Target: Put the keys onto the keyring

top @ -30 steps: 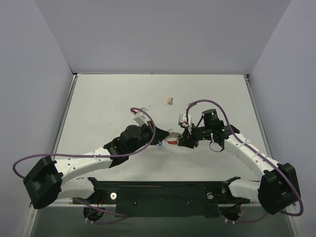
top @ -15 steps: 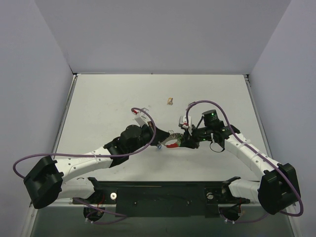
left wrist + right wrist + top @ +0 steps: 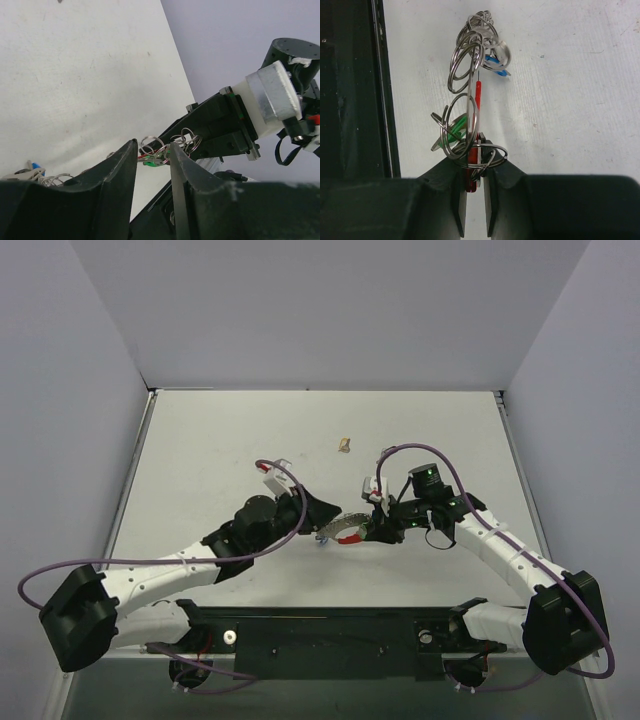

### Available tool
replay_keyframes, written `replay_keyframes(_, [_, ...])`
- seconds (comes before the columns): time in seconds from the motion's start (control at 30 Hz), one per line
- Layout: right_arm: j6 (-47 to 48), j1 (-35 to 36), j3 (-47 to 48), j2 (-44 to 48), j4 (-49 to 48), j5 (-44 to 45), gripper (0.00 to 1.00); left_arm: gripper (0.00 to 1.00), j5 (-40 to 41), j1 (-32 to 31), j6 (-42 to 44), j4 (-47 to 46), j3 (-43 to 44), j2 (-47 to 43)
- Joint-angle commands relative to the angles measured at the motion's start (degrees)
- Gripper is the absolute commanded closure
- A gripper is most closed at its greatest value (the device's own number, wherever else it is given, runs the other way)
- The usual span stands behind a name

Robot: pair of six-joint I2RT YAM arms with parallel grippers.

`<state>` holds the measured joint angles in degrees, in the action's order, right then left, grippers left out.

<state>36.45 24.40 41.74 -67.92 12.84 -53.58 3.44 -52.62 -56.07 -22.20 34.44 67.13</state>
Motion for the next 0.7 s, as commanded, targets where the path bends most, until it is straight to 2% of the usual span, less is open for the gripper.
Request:
replay_keyframes(0.0, [0.3, -0.1, 1.2, 0.8, 0.8, -4.2, 1.0, 0.54, 3.2, 0.5, 2.9, -2.2, -1.6, -5.9])
replay_keyframes(0.17, [0.2, -0.1, 1.2, 0.3, 1.1, -4.3, 1.0, 0.42, 6.0, 0.5, 8.3, 2.7, -3.0, -12.9])
replay_keyframes(0.33, [-0.1, -0.1, 1.3, -0.2, 1.1, -4.6, 1.0, 0.39, 2.8, 0.5, 10.6, 0.7, -4.0, -16.7])
replay_keyframes(0.5, [-0.1, -0.1, 1.3, -0.5, 1.2, -4.6, 1.0, 0.39, -3.4, -0.7, 7.6, -6.4, -5.2, -13.6])
replay_keyframes(0.67, [-0.1, -0.2, 1.2, -0.7, 1.2, -4.6, 1.0, 0.4, -3.1, -5.3, 4.3, -13.7, -5.3, -7.1])
